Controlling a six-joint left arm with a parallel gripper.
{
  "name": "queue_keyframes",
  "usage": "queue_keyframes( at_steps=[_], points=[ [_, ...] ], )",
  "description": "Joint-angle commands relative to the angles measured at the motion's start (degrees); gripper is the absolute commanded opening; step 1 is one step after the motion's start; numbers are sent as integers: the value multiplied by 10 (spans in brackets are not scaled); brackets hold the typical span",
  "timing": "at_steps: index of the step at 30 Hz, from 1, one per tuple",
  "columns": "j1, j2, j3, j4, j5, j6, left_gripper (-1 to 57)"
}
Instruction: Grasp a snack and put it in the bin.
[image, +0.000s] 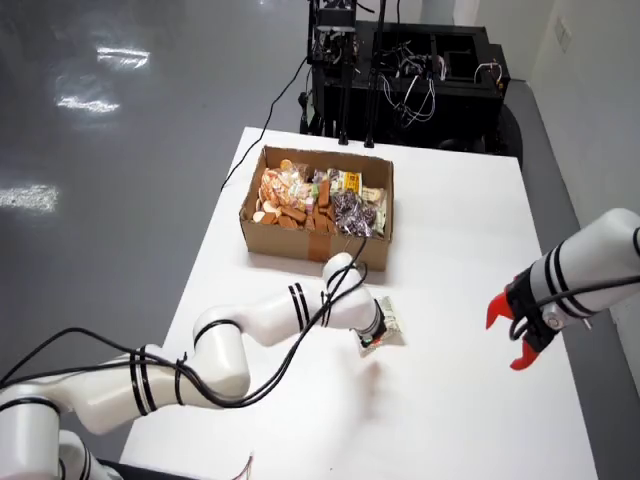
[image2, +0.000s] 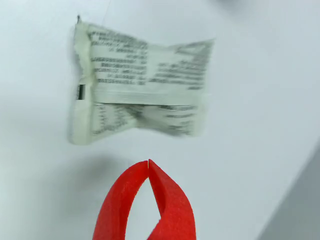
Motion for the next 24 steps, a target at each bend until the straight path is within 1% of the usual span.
queue_keyframes(
  at_steps=[1,3,5,8,14,16,20,22,24],
  points=[
    [15,0,-69,2,17,-73,-5],
    [25,0,-91,7,26,-132,3],
    [33,0,-105,11,34,-191,23],
    [40,0,-117,18,41,-256,72],
    [46,0,-125,43,40,-390,167],
    [46,0,-122,49,42,-440,216],
    [46,-5,-108,54,44,-531,347],
    [47,-7,-100,54,41,-572,389],
    [47,-8,-92,53,33,-610,420]
  ],
)
